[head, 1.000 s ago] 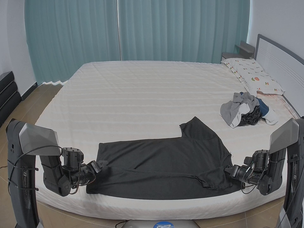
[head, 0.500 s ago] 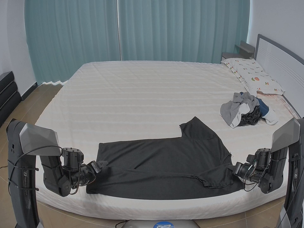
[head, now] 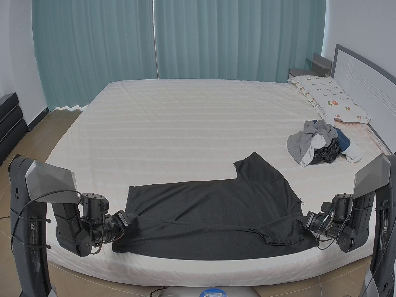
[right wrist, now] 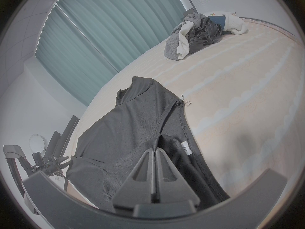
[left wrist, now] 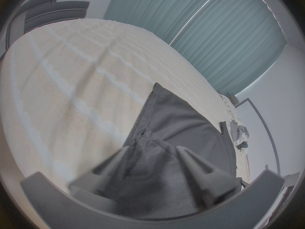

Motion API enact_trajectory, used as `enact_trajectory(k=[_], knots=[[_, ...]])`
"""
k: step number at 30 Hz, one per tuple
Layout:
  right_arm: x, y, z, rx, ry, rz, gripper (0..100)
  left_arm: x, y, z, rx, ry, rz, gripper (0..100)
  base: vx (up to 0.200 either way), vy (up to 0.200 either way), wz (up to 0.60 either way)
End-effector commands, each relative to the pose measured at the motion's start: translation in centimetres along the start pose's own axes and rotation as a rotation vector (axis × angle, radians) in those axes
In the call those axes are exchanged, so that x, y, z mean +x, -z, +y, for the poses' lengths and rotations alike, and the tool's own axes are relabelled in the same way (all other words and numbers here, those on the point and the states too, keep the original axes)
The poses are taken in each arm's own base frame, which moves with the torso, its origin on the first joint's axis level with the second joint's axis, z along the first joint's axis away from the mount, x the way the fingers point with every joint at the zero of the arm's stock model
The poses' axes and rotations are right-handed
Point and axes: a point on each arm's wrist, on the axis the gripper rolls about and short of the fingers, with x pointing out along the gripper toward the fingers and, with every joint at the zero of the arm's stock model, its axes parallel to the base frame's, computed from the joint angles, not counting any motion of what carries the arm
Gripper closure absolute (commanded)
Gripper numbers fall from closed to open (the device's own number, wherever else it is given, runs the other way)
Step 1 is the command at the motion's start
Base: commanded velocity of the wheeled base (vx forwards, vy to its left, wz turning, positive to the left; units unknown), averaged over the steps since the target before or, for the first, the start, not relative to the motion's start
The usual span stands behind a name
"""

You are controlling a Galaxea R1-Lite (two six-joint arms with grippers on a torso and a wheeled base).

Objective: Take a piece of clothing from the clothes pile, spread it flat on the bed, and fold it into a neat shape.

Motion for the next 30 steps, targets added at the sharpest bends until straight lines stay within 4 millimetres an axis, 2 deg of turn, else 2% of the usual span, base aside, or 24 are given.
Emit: enact_trajectory(k=[1, 7, 21, 30], knots=[[0.0, 0.0, 0.0, -0.002, -0.003, -0.004, 100, -0.4, 0.3, 0.4, -0.002, -0.038, -0.003, 100, 0.0, 0.0, 0.0], [0.0, -0.1, 0.0, -0.001, -0.004, -0.007, 100, -0.8, 0.1, 1.5, -0.019, -0.098, -0.022, 100, 0.0, 0.0, 0.0], [0.1, -0.6, 0.3, -0.009, -0.015, -0.029, 100, -1.2, 0.1, 1.8, -0.022, -0.123, -0.028, 100, 0.0, 0.0, 0.0], [-0.1, -1.6, 0.1, -0.005, -0.017, -0.068, 100, -3.4, -0.2, 1.0, 0.008, -0.11, -0.035, 100, 0.0, 0.0, 0.0]])
